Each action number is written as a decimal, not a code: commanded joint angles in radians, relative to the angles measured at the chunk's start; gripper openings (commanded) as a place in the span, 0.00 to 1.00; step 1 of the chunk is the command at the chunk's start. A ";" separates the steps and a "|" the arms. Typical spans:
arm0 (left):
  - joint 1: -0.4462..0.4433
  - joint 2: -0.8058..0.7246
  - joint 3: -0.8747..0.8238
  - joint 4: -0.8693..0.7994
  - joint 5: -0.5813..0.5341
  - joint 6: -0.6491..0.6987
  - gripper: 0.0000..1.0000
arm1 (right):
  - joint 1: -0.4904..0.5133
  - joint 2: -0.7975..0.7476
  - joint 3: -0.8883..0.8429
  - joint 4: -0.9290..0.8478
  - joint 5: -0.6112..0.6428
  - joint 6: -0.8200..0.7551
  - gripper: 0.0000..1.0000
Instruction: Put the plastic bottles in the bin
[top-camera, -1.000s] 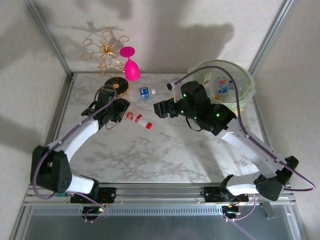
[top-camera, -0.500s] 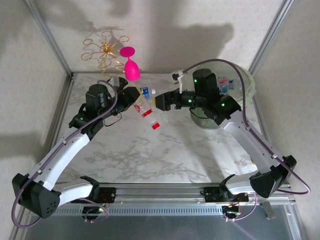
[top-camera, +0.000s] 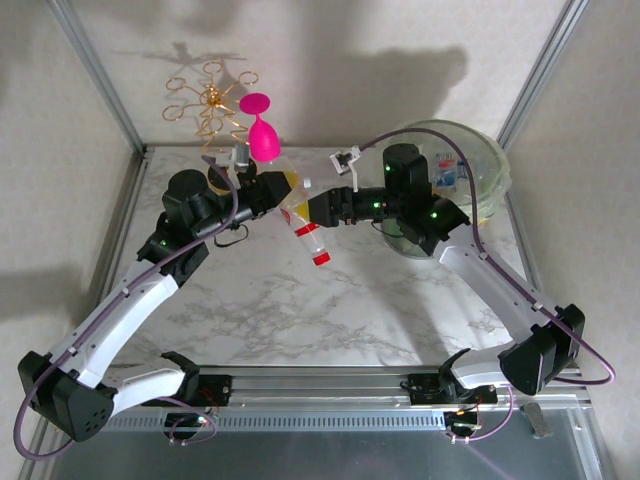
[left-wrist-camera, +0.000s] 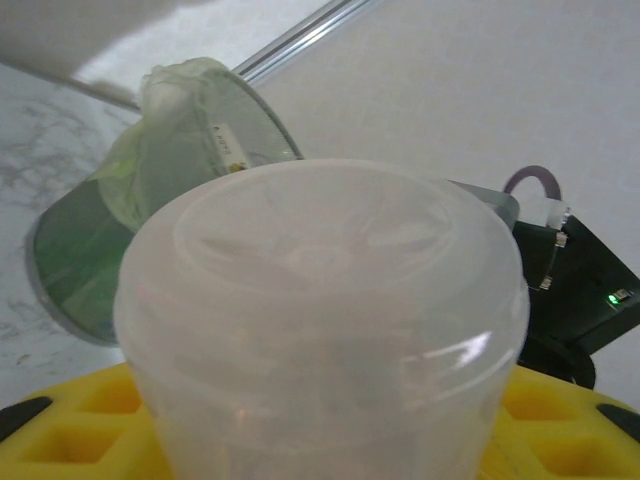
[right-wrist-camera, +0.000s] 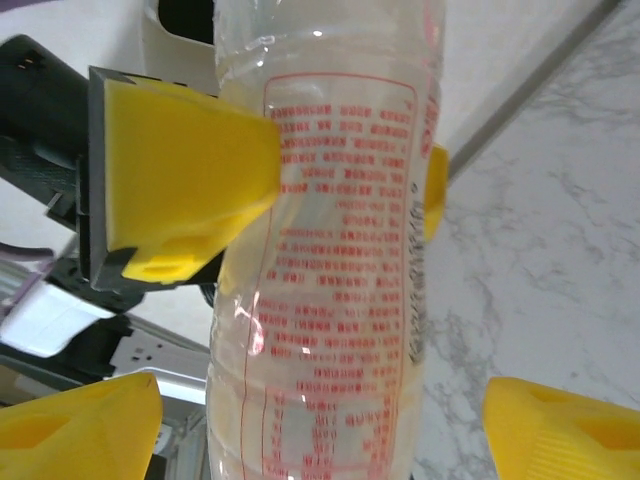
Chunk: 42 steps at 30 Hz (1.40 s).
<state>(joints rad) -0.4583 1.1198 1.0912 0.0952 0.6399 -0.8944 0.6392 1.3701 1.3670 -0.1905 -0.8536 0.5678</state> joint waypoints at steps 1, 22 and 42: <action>-0.015 -0.010 0.033 0.071 0.031 -0.007 0.50 | 0.002 -0.002 -0.035 0.116 -0.089 0.066 0.80; -0.042 -0.006 0.100 -0.021 -0.040 0.061 0.88 | -0.063 -0.062 -0.018 0.058 0.011 0.039 0.41; -0.042 -0.021 0.119 -0.334 -0.397 0.275 0.90 | -0.385 -0.059 0.248 -0.430 1.277 -0.347 0.44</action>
<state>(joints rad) -0.4961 1.0527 1.2564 -0.2371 0.2142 -0.5854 0.2817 1.2987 1.6497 -0.6224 0.1913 0.2501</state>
